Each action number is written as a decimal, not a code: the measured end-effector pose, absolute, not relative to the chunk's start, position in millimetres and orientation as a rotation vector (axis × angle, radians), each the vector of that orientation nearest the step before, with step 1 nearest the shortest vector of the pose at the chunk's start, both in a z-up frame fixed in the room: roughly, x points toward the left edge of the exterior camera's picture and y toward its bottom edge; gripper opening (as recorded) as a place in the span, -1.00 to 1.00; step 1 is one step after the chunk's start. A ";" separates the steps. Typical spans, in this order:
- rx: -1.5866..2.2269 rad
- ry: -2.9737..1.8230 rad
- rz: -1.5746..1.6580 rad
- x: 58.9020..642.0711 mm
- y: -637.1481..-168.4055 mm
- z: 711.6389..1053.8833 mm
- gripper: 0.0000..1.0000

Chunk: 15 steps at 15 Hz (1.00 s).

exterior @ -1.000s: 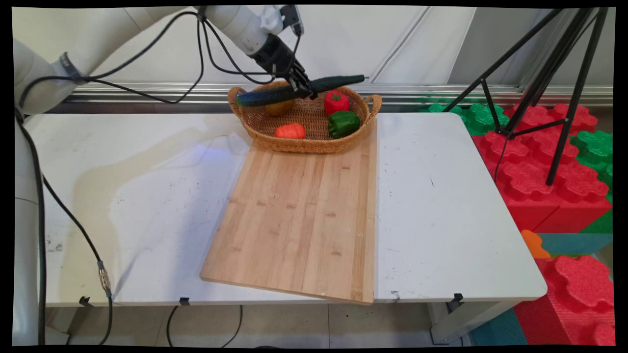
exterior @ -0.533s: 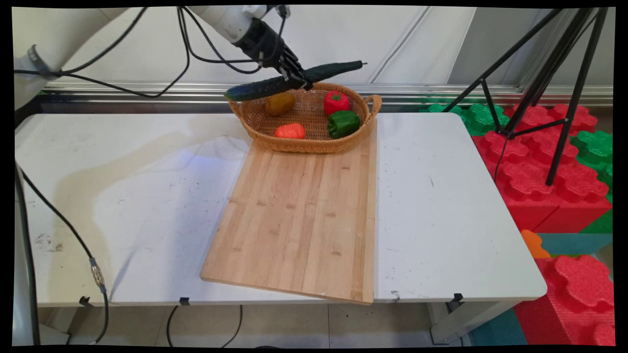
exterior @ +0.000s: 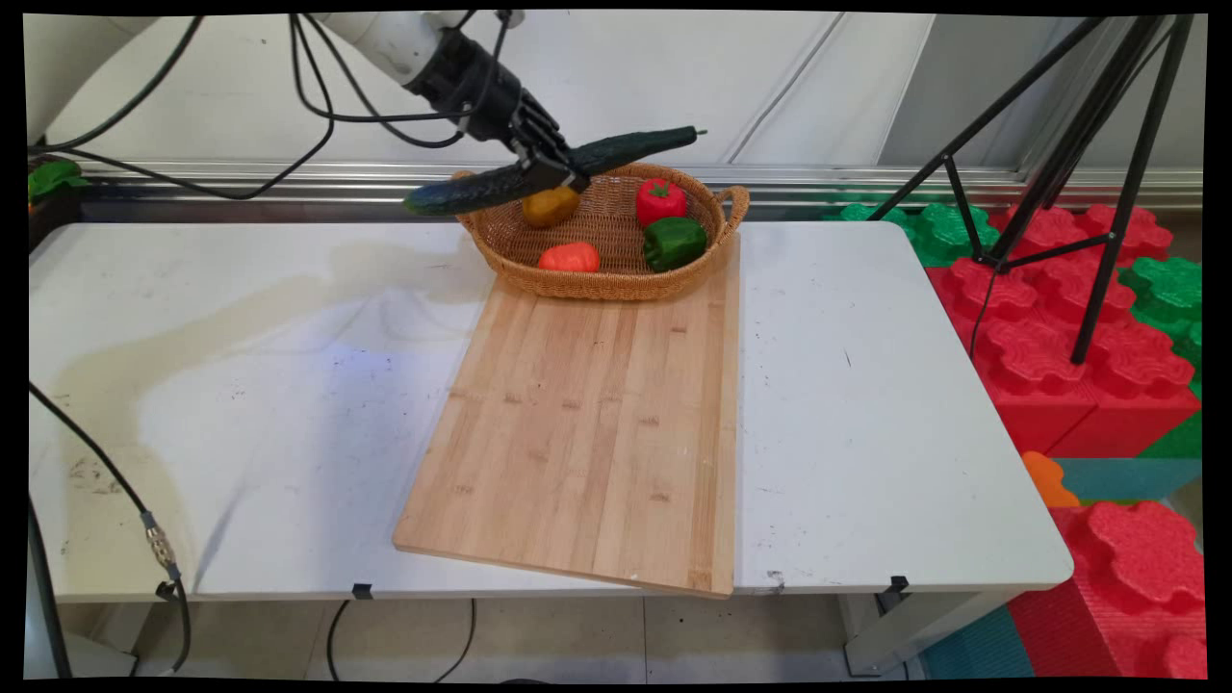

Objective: Place the picked object on the cutting board

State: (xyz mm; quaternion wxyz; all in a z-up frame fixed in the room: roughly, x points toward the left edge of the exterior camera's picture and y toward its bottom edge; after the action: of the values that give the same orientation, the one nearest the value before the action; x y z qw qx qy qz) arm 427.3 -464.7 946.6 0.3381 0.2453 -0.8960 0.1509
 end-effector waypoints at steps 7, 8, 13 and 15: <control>0.619 -2.340 0.290 423.4 -425.8 942.9 -1.00; 0.618 -2.341 0.280 422.3 -422.3 941.4 -1.00; 0.619 -2.367 0.199 408.4 -400.4 917.0 -1.00; 0.624 -2.374 0.172 401.3 -396.7 905.3 -1.00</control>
State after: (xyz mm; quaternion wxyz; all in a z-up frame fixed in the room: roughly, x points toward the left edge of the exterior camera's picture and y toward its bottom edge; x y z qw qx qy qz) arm 401.3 -396.7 905.3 0.3339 0.2389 -0.9095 0.0660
